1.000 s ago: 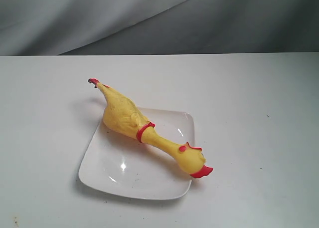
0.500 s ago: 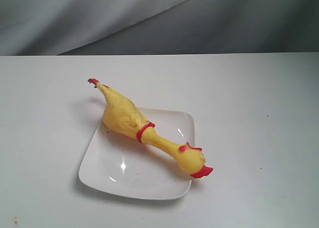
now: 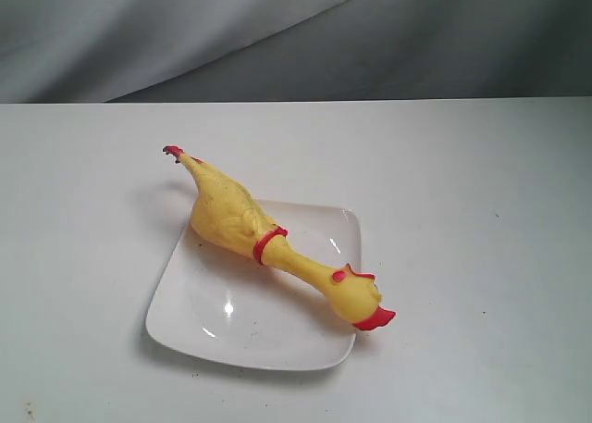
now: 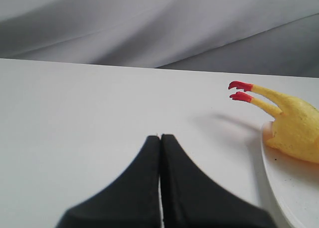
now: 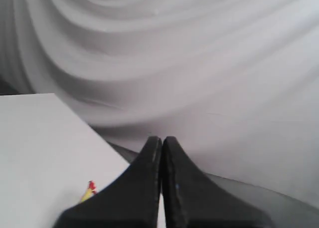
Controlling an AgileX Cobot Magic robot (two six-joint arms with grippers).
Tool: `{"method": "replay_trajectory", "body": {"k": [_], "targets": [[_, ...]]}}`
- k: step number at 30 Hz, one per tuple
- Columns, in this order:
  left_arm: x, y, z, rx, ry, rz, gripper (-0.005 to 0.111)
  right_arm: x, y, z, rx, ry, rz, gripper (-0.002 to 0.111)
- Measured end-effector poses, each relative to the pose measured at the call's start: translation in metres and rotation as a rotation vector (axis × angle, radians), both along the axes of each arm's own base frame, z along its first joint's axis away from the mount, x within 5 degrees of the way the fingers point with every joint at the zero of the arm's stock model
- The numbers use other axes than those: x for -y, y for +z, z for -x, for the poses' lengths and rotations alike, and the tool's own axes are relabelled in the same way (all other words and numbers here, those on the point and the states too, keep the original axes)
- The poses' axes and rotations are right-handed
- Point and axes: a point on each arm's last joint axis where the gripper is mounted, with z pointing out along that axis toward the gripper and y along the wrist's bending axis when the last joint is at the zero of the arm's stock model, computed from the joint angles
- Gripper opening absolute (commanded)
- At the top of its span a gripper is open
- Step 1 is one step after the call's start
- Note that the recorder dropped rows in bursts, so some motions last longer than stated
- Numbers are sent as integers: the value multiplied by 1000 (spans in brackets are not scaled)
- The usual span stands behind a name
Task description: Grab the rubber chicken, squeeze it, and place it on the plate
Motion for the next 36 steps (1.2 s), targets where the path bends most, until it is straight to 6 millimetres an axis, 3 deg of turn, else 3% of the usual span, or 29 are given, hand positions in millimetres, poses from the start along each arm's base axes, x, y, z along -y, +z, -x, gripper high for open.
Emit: {"method": "replay_trajectory", "body": {"k": [5, 14, 17, 22, 29, 34, 36], "targets": [[0, 0, 0, 0, 0, 0, 0, 25, 12, 26, 103, -142, -36, 0], [0, 0, 0, 0, 0, -2, 0, 50, 27, 86, 307, -339, -153, 0], [0, 0, 0, 0, 0, -2, 0, 52, 22, 105, 349, -404, -192, 0], [0, 0, 0, 0, 0, -2, 0, 52, -11, 114, 327, -522, -244, 0], [0, 0, 0, 0, 0, -2, 0, 55, -76, 94, 171, -626, -286, 0], [0, 0, 0, 0, 0, -2, 0, 58, -132, 82, 16, -634, -433, 0], [0, 0, 0, 0, 0, -2, 0, 59, -148, 81, 11, -647, -388, 0]]}}
